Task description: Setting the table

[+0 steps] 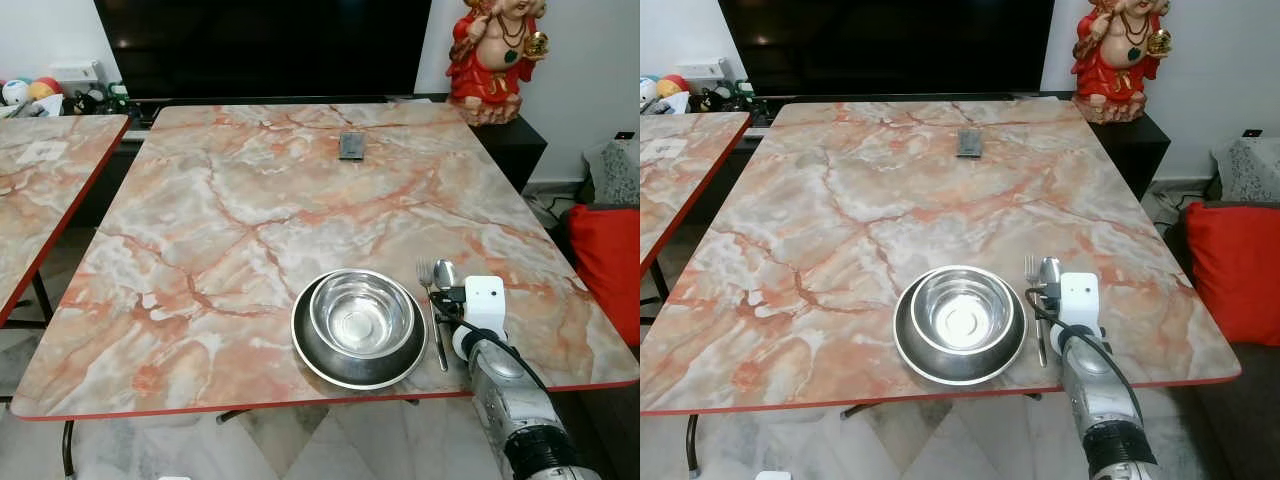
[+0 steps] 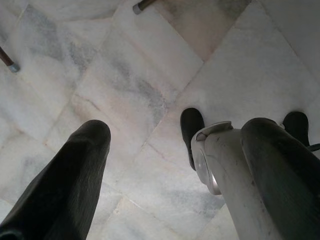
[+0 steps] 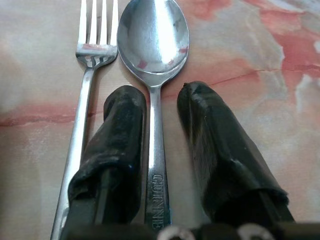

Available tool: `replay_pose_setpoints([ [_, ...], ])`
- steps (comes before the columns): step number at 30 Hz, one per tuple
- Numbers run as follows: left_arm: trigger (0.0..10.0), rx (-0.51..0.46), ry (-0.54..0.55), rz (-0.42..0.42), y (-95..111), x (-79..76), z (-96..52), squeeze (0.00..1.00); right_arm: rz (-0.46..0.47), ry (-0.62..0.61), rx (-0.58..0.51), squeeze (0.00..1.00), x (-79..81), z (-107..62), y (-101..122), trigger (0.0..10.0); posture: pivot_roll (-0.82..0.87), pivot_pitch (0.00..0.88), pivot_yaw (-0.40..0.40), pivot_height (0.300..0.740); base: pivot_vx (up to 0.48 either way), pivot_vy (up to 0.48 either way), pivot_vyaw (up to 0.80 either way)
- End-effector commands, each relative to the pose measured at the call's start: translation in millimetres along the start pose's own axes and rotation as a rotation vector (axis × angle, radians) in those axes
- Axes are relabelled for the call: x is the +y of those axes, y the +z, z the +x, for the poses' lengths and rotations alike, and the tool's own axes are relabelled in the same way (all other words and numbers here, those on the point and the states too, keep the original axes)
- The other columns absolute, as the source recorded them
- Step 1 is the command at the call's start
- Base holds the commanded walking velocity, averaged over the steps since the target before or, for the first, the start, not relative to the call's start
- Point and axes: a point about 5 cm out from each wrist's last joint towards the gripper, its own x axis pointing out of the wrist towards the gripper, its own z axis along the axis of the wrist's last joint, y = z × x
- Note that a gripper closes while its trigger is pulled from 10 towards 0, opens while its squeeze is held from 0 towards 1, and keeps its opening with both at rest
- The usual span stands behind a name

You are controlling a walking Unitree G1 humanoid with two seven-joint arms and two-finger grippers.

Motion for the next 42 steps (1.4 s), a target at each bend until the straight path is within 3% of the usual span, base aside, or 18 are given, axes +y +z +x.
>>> replay_pose_setpoints([
  [1,10.0,0.022,0.008,-0.007,-4,5.7,-1.4,0.0,0.013,-0.008,0.035,0.0,-0.5,-0.7,-8,10.0,0.02,0.106,0.007,0.74,0.0,0.0,0.0],
  [7,10.0,0.015,0.004,-0.006,-2,3.7,-0.8,0.0,0.023,-0.002,0.016,0.0,0.7,-0.4,-5,10.0,0.02,0.106,0.007,0.74,0.0,0.0,0.0],
  [22,10.0,0.011,-0.001,-0.003,-4,-3.0,-0.8,0.0,0.049,-0.044,-0.145,0.0,-3.1,-0.5,19,10.0,0.02,0.104,0.007,0.74,0.0,0.0,0.0],
  [31,10.0,0.014,-0.001,-0.004,-4,-4.3,-0.7,0.0,0.068,-0.03,-0.164,0.0,-1.9,-0.7,22,10.0,0.02,0.104,0.007,0.74,0.0,0.0,0.0],
  [38,10.0,0.016,0.002,-0.004,-5,-4.6,-0.7,0.0,0.133,-0.097,-0.383,0.0,-10.3,-8.4,52,10.0,0.02,0.097,0.006,0.74,0.0,0.0,0.0],
  [42,10.0,0.01,0.011,-0.008,-4,-2.6,-0.9,0.0,0.128,-0.072,-0.461,0.0,-6.0,-17.1,61,10.0,0.02,0.095,0.006,0.74,0.0,0.0,0.0],
])
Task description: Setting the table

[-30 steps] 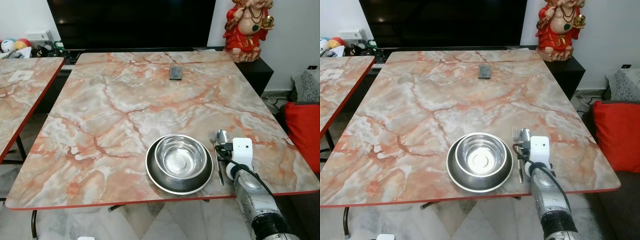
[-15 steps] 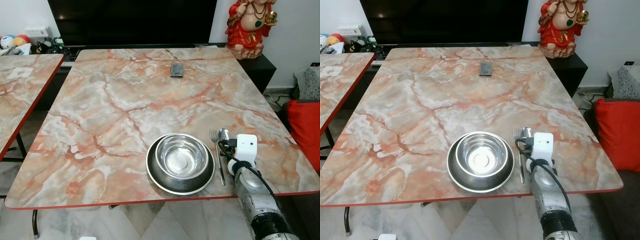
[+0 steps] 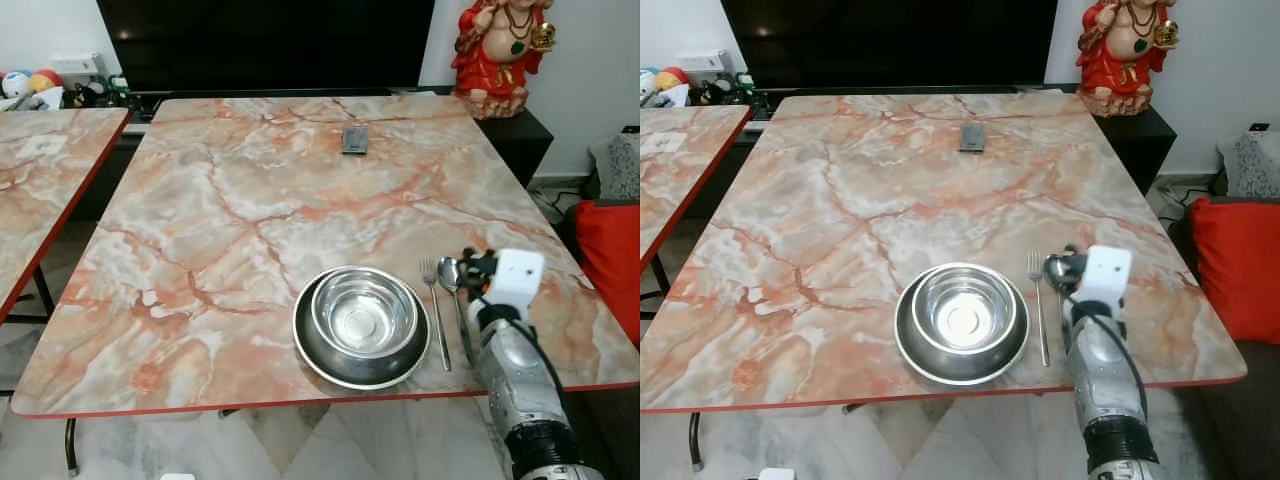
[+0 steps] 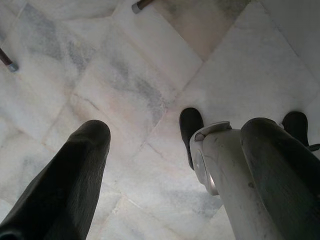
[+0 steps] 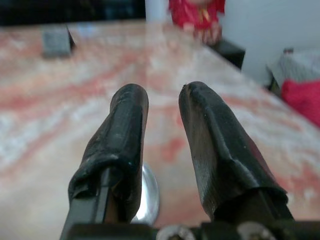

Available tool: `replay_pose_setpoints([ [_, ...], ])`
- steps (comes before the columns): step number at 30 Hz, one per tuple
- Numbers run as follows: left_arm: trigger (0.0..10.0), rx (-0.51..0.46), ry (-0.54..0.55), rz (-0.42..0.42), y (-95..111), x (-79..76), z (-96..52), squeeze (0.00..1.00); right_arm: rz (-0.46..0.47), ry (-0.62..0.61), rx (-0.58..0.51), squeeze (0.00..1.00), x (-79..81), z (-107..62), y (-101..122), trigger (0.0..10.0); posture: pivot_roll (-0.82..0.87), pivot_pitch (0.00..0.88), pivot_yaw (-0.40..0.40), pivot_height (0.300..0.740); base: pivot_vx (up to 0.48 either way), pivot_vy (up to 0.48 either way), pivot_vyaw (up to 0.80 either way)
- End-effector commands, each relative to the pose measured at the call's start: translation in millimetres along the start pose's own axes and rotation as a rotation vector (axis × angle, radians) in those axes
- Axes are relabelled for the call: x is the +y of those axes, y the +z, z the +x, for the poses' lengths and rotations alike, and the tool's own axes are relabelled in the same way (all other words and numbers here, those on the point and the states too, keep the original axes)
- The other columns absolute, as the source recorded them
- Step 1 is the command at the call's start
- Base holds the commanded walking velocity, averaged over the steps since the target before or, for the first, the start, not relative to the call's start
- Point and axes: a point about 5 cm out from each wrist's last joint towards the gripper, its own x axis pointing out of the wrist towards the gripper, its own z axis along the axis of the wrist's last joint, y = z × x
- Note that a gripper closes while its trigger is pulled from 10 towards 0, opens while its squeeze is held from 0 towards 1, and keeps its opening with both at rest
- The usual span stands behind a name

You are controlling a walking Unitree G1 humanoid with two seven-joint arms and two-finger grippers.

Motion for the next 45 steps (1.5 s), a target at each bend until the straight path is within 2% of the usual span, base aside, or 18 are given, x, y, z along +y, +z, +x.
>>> replay_pose_setpoints([
  [1,10.0,0.024,0.012,-0.008,-7,2.0,-2.1,0.0,0.003,0.012,-0.017,0.0,1.7,-4.3,0,10.0,0.02,0.084,0.006,0.74,0.0,0.0,0.0],
  [9,10.0,0.028,0.014,-0.006,-7,5.0,-2.4,0.0,0.013,0.004,-0.075,0.0,4.6,-9.4,8,10.0,0.0,0.058,0.006,0.74,0.0,0.0,0.0],
  [13,10.0,0.032,0.017,-0.014,-8,7.2,-2.7,0.0,0.01,0.055,-0.088,0.0,14.8,-15.9,10,10.0,0.0,0.038,0.007,0.74,0.0,0.0,0.0],
  [19,10.0,0.054,0.023,-0.011,-15,12.3,-5.4,0.0,0.008,0.048,-0.101,0.0,10.4,-18.7,10,10.0,0.0,0.024,0.008,0.74,0.0,0.0,0.0],
  [21,10.0,0.058,0.022,-0.01,-16,13.0,-5.9,0.0,-0.022,0.013,-0.131,0.0,6.0,-20.7,15,10.0,0.0,0.023,0.008,0.74,0.0,0.0,0.0],
  [23,10.0,0.062,0.023,-0.009,-18,13.9,-6.6,0.0,-0.123,-0.076,-0.197,0.0,-4.9,-24.9,25,10.0,-0.01,0.019,0.005,0.74,0.0,0.0,0.0],
  [26,10.0,0.068,0.022,-0.008,-20,14.5,-7.7,0.0,-0.239,-0.303,-0.225,0.0,-31.9,-35.0,35,10.0,-0.02,0.016,0.004,0.74,0.0,0.0,0.0],
  [27,10.0,0.071,0.02,-0.006,-22,14.4,-8.2,0.0,-0.267,-0.432,-0.211,0.0,-48.8,-43.3,37,10.0,-0.02,0.015,0.002,0.74,0.0,0.0,0.0],
  [30,10.0,0.077,0.019,-0.006,-25,13.6,-9.4,0.0,-0.353,-0.676,-0.129,0.0,-81.4,-69.6,33,10.0,-0.02,0.014,-0.003,0.74,0.0,0.0,0.0],
  [32,10.0,0.08,0.017,-0.007,-28,12.1,-10.4,0.0,-0.369,-0.776,-0.018,0.0,-99.3,-93.5,20,10.0,-0.03,0.019,-0.012,0.74,0.0,0.0,0.0],
  [35,10.0,0.085,0.014,-0.01,-32,9.5,-11.6,0.0,-0.384,-0.851,0.105,0.0,-111.3,-120.3,4,10.0,-0.03,0.024,-0.017,0.74,0.0,0.0,0.0],
  [36,10.0,0.085,0.014,-0.01,-32,9.5,-11.6,0.0,-0.384,-0.851,0.105,0.0,-111.3,-120.3,4,10.0,-0.03,0.024,-0.017,0.74,0.0,0.0,0.0],
  [38,10.0,0.088,0.012,-0.011,-33,7.5,-12.0,0.0,-0.383,-0.857,0.199,0.0,-111.0,-137.1,-8,10.0,-0.04,0.028,-0.019,0.74,0.0,0.0,0.0],
  [39,10.0,0.088,0.011,-0.012,-34,6.9,-12.0,0.0,-0.334,-0.85,0.261,0.0,-109.2,-143.0,-19,10.0,-0.05,0.031,-0.02,0.74,0.0,0.0,0.0],
  [40,10.0,0.09,0.011,-0.013,-34,6.1,-12.1,0.0,-0.202,-0.879,0.393,0.0,-103.3,-156.6,-39,10.0,-0.05,0.031,-0.02,0.74,0.0,0.0,0.0],
  [42,10.0,0.09,0.011,-0.013,-34,6.0,-12.1,0.0,-0.172,-0.888,0.42,0.0,-101.7,-159.4,-43,10.0,-0.05,0.031,-0.02,0.74,0.0,0.0,0.0],
  [44,10.0,0.088,0.011,-0.017,-34,4.5,-12.1,0.0,-0.096,-0.851,0.591,0.0,-94.0,-171.5,-69,10.0,-0.05,0.033,-0.024,0.74,0.0,0.0,0.0],
  [45,10.0,0.088,0.011,-0.017,-34,4.5,-12.1,0.0,-0.096,-0.851,0.591,0.0,-94.0,-171.5,-69,10.0,-0.05,0.033,-0.024,0.74,0.0,0.0,0.0],
])
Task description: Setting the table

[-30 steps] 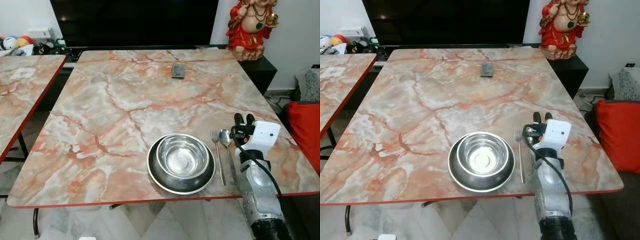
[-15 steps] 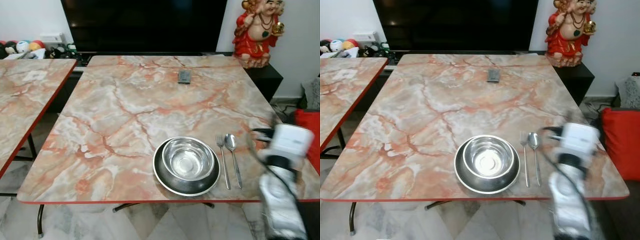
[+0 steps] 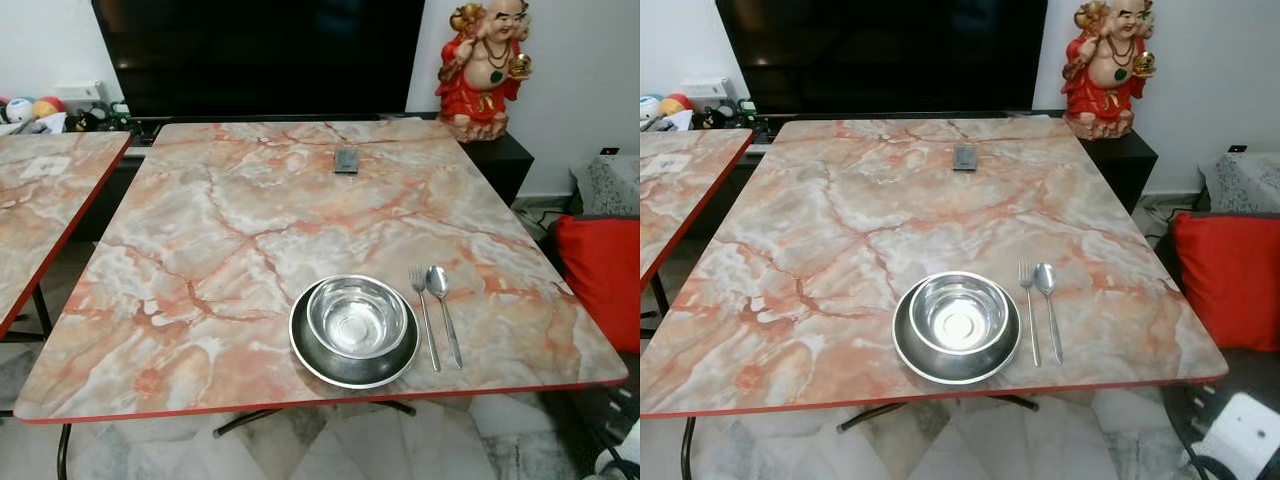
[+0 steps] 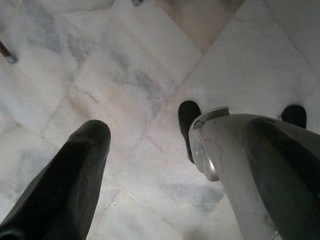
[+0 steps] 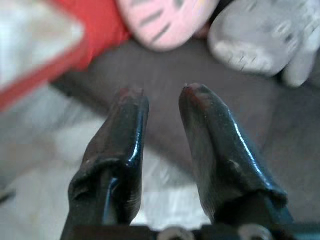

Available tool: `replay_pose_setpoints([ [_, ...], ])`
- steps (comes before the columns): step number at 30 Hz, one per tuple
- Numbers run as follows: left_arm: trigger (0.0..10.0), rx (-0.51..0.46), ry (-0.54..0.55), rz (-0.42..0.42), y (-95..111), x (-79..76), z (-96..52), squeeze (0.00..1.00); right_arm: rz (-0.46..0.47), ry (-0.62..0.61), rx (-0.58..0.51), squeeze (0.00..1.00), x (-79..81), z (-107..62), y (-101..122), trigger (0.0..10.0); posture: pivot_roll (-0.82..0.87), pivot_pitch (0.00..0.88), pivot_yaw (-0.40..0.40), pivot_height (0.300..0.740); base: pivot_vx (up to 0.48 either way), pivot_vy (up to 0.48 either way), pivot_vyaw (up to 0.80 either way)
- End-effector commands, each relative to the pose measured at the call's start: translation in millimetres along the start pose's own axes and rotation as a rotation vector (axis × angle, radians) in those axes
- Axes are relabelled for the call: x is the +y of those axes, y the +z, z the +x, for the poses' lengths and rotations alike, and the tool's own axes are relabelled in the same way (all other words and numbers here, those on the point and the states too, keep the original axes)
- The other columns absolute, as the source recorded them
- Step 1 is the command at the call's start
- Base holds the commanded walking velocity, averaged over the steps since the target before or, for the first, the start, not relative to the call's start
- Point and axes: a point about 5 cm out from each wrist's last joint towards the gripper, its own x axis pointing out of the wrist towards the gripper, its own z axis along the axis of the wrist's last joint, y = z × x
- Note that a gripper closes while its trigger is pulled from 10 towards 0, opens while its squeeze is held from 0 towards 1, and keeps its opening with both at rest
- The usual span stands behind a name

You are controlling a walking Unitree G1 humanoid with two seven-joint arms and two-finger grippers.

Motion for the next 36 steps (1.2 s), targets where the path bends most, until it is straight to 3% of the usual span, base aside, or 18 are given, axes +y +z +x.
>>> replay_pose_setpoints([
  [1,10.0,0.02,0.005,-0.007,-8,0.2,-2.3,0.0,0.015,0.002,0.131,0.0,2.3,-10.3,-22,10.0,-0.05,0.033,-0.024,0.74,0.0,0.0,0.0],
  [9,10.0,0.02,0.005,-0.007,-8,0.1,-2.3,0.0,0.014,0.006,0.156,0.0,0.3,-13.3,-20,10.0,-0.05,0.033,-0.024,0.74,0.0,0.0,0.0],
  [11,10.0,0.019,0.007,-0.016,-9,-5.3,-2.3,0.0,-0.121,0.128,0.32,0.0,15.4,7.2,-67,10.0,-0.03,0.037,-0.027,0.74,0.0,0.0,0.0],
  [13,10.0,0.018,0.008,-0.02,-10,-7.6,-2.4,0.0,-0.174,0.168,0.394,0.0,16.4,13.1,-86,10.0,-0.03,0.037,-0.027,0.74,0.0,0.0,0.0],
  [36,10.0,0.017,0.01,-0.019,-10,-7.7,-2.4,0.0,-0.176,0.177,0.401,0.0,19.0,20.0,-91,10.0,-0.03,0.037,-0.027,0.74,0.0,0.0,0.0],
])
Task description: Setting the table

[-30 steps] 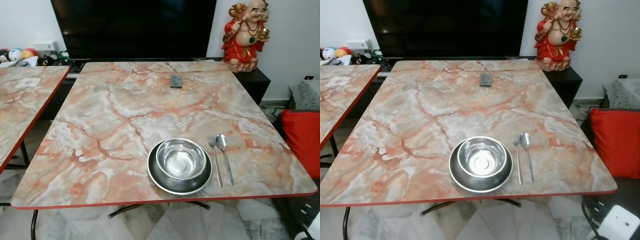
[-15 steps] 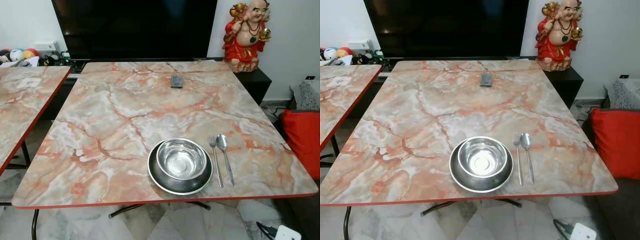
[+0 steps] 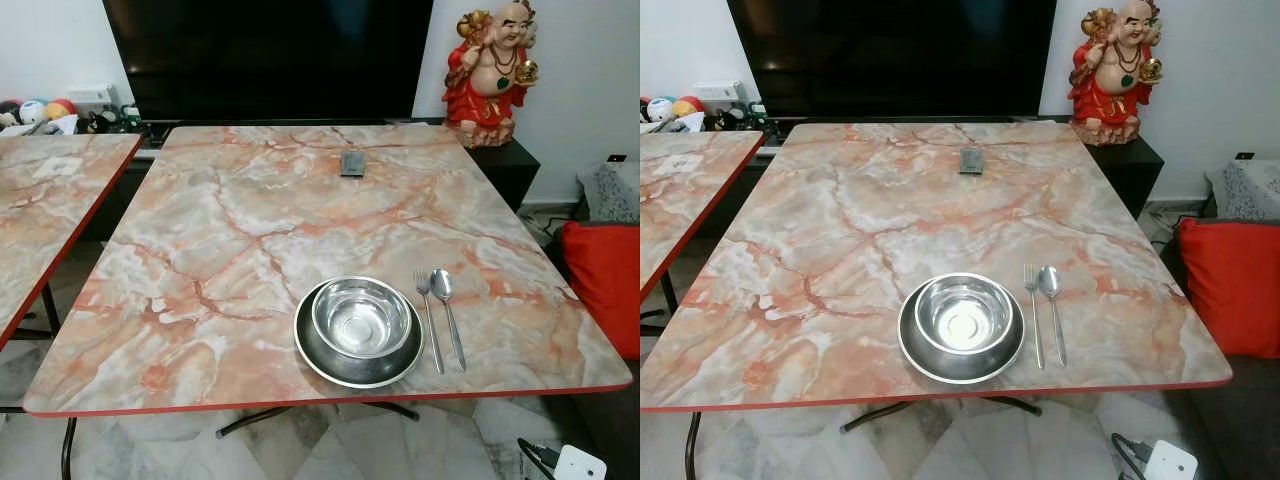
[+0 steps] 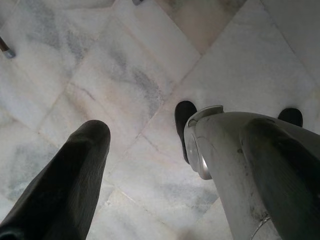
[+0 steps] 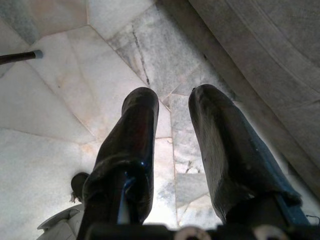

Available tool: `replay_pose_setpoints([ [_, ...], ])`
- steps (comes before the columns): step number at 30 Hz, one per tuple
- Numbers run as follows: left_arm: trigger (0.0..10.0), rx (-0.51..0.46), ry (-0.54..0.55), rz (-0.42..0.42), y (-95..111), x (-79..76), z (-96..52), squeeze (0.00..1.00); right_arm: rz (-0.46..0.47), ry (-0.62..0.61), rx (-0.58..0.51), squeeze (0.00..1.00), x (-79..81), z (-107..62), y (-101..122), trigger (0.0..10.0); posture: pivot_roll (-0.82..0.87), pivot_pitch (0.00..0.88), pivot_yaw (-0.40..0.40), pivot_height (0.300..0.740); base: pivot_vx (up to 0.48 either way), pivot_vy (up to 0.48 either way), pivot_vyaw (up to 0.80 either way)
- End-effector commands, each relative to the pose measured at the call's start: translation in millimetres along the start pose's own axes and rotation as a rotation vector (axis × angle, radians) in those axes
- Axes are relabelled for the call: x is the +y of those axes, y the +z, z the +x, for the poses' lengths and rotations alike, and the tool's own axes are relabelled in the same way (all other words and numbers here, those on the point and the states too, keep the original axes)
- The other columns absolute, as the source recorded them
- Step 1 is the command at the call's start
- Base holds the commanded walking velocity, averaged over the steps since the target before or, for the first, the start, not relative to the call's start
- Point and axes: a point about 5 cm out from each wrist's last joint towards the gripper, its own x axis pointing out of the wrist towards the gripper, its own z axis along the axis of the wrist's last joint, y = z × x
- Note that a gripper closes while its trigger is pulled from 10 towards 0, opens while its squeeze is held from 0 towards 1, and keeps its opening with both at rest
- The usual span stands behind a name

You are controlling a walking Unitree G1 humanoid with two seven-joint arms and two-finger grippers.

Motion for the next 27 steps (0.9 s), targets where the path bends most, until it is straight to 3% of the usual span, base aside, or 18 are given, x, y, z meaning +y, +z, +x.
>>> replay_pose_setpoints([
  [1,10.0,0.02,0.007,-0.004,-5,1.0,-1.4,0.0,0.002,0.0,-0.002,0.0,-0.4,1.8,0,10.0,-0.03,0.037,-0.027,0.74,0.0,0.0,0.0],
  [6,10.0,0.02,0.007,-0.004,-5,1.0,-1.4,0.0,0.003,0.0,-0.005,0.0,-0.1,2.9,0,10.0,-0.03,0.037,-0.027,0.74,0.0,0.0,0.0],
  [9,10.0,0.014,0.007,-0.01,-1,-4.9,0.5,0.0,-0.105,-0.018,0.06,0.0,9.0,11.0,-21,10.0,-0.01,0.039,-0.025,0.74,0.0,0.0,0.0],
  [11,10.0,0.008,0.008,-0.013,2,-5.5,1.7,0.0,-0.103,-0.028,0.062,0.0,8.4,11.6,-23,10.0,0.0,0.041,-0.025,0.74,0.0,0.0,0.0],
  [13,10.0,-0.004,0.015,-0.015,10,4.1,3.4,0.0,-0.377,0.197,0.047,0.0,19.0,12.6,-42,10.0,-0.01,0.053,-0.005,0.74,0.0,0.0,0.0],
  [14,10.0,-0.007,0.017,-0.015,13,6.8,4.1,0.0,-0.451,0.253,0.054,0.0,18.3,12.8,-48,10.0,-0.01,0.052,-0.005,0.74,0.0,0.0,0.0],
  [21,10.0,-0.003,0.018,-0.015,18,6.1,6.0,0.0,-0.498,0.317,0.048,0.0,18.9,13.9,-47,10.0,-0.01,0.05,-0.003,0.74,0.0,0.0,0.0],
  [25,10.0,0.01,0.016,-0.017,14,3.8,5.5,0.0,-0.605,0.441,0.014,0.0,35.0,7.9,-50,10.0,-0.01,0.05,-0.005,0.74,0.0,0.0,0.0],
  [27,10.0,0.011,0.015,-0.019,14,3.7,5.4,0.0,-0.607,0.469,0.009,0.0,38.5,6.4,-51,10.0,-0.01,0.05,-0.005,0.74,0.0,0.0,0.0],
])
